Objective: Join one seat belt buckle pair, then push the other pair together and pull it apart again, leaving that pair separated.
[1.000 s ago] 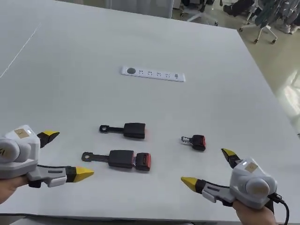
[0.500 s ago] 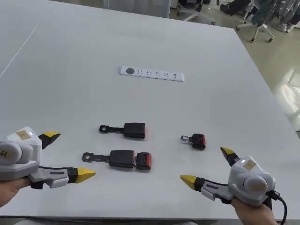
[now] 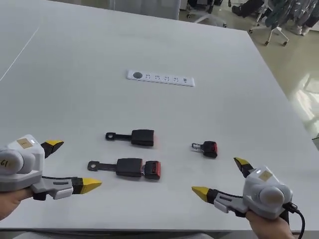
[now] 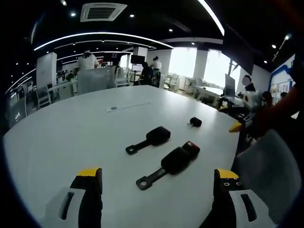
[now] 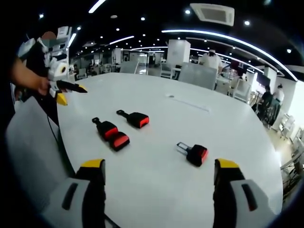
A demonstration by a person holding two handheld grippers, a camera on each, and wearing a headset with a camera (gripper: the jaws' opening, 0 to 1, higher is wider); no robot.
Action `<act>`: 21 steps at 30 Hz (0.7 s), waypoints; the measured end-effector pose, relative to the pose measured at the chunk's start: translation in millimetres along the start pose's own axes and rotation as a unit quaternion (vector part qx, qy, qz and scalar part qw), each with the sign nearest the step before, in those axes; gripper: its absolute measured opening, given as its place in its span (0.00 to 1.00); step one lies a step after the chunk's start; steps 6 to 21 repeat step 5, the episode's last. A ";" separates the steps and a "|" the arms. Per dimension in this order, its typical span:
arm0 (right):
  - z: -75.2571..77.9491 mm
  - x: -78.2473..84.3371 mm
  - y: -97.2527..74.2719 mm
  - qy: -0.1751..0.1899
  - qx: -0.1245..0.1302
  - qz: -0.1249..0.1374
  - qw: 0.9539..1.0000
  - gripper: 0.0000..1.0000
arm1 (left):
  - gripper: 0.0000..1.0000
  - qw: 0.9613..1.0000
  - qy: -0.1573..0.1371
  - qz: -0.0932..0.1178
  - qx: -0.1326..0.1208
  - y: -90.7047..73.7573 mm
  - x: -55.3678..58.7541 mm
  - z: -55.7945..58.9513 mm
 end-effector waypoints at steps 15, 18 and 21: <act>-1.1 0.3 -1.4 0.002 -0.001 -0.001 1.000 0.97 | 1.00 1.000 0.000 0.002 -0.001 -1.2 0.0 0.7; -1.1 0.3 -1.4 0.002 -0.001 -0.001 1.000 0.97 | 1.00 1.000 0.000 0.002 -0.001 -1.2 0.0 0.7; -1.1 0.3 -1.4 0.002 -0.001 -0.001 1.000 0.97 | 1.00 1.000 0.000 0.002 -0.001 -1.2 0.0 0.7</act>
Point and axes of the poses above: the centre of the closed fingertips' face, and the gripper's own axes: y roughly forward along the fingers, z roughly to its right, x roughly out of its underside, the point moved 9 cm from there along -y, roughly backward along the fingers, and after that the axes turned 13 degrees about -y, right-handed, at the moved point
